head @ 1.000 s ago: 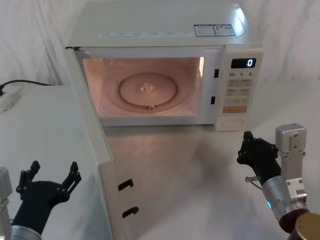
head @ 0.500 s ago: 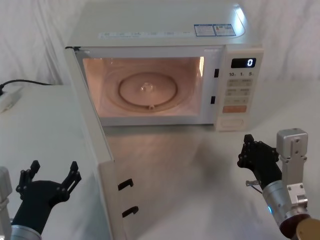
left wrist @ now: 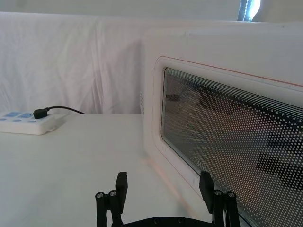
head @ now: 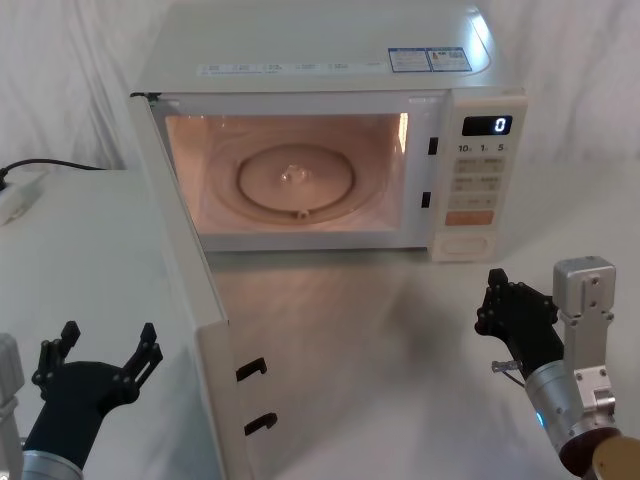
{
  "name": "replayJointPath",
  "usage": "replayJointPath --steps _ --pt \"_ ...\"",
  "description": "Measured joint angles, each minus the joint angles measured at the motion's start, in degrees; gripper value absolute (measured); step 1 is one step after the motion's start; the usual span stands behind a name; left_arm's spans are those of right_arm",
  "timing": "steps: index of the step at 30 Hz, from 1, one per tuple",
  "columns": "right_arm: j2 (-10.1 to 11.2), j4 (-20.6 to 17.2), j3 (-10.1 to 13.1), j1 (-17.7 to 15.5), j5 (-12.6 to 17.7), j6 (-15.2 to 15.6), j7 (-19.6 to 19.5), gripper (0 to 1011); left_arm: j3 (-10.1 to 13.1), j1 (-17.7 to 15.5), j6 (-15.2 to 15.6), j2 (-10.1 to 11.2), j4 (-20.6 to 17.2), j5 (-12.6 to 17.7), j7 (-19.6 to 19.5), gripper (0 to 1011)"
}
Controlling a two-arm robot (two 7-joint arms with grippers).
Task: Press the button to open the microwave door with one hand; close the microwave door with the other hand.
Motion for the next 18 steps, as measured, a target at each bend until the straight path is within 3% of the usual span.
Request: replayJointPath --steps 5,18 --pt "0.0 0.03 0.0 0.02 0.0 0.02 0.01 0 0.0 0.0 0.0 0.0 0.0 0.0 0.0 945" --pt "0.0 0.09 0.0 0.08 0.01 0.04 0.03 0 0.0 0.0 0.0 0.0 0.0 0.0 0.0 537"
